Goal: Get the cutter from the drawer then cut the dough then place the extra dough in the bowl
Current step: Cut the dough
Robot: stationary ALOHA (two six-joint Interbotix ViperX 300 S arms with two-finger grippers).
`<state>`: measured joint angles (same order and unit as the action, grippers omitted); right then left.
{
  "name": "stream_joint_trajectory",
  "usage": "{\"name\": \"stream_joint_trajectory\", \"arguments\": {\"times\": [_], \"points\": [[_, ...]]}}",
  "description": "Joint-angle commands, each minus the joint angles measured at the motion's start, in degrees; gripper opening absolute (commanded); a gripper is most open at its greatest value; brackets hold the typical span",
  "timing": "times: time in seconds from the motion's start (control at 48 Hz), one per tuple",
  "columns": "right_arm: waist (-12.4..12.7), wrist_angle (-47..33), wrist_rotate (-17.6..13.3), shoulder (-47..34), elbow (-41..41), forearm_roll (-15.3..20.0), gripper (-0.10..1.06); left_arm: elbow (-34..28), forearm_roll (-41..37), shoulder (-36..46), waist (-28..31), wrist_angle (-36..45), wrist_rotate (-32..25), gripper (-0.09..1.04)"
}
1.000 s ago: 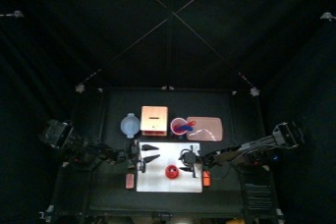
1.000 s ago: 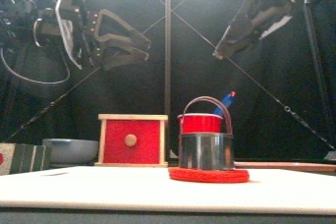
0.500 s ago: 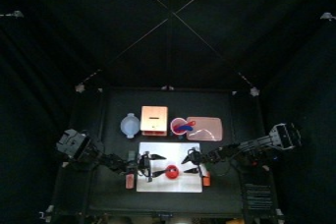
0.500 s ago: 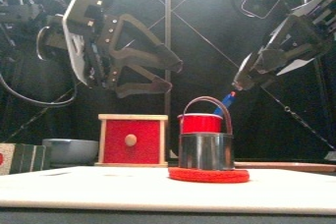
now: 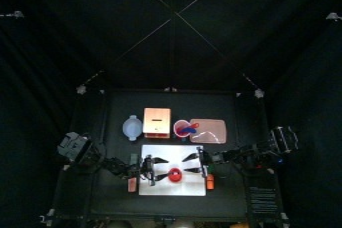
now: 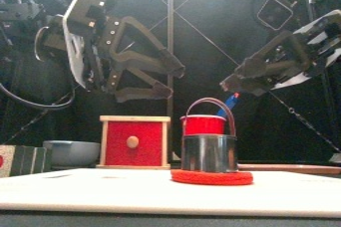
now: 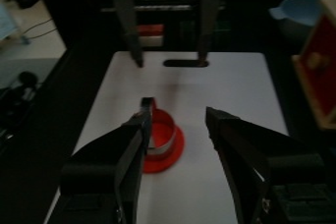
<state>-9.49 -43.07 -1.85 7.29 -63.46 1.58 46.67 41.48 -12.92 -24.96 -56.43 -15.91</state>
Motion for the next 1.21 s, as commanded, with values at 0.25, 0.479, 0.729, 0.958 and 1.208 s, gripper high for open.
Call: {"name": "stream_joint_trajectory", "arguments": {"times": [0.25, 0.479, 0.729, 0.958, 1.208], "points": [[-7.29, -12.13, 2.11, -9.58, 1.14, 9.05, 0.84, -7.12, 1.32, -6.77, -2.99, -0.18, -0.18, 0.95], [-7.56, -13.97, 2.37, -14.24, 3.78, 10.72, 0.84, -7.56, 1.67, -7.47, -2.55, -0.18, -0.88, 0.95], [-8.53, -13.80, 2.55, -15.29, 4.31, 11.07, 0.84, -7.73, 1.67, -7.56, -1.05, -0.18, -1.05, 0.95], [-9.76, -11.25, 2.11, -14.68, 5.27, 11.34, 0.84, -7.65, 1.58, -7.73, 0.35, 0.35, -1.32, 0.94], [-10.02, -6.86, 2.55, -13.89, 6.42, 12.57, 0.84, -7.65, 1.58, -7.73, 0.35, 3.60, -1.41, 0.94]]}}
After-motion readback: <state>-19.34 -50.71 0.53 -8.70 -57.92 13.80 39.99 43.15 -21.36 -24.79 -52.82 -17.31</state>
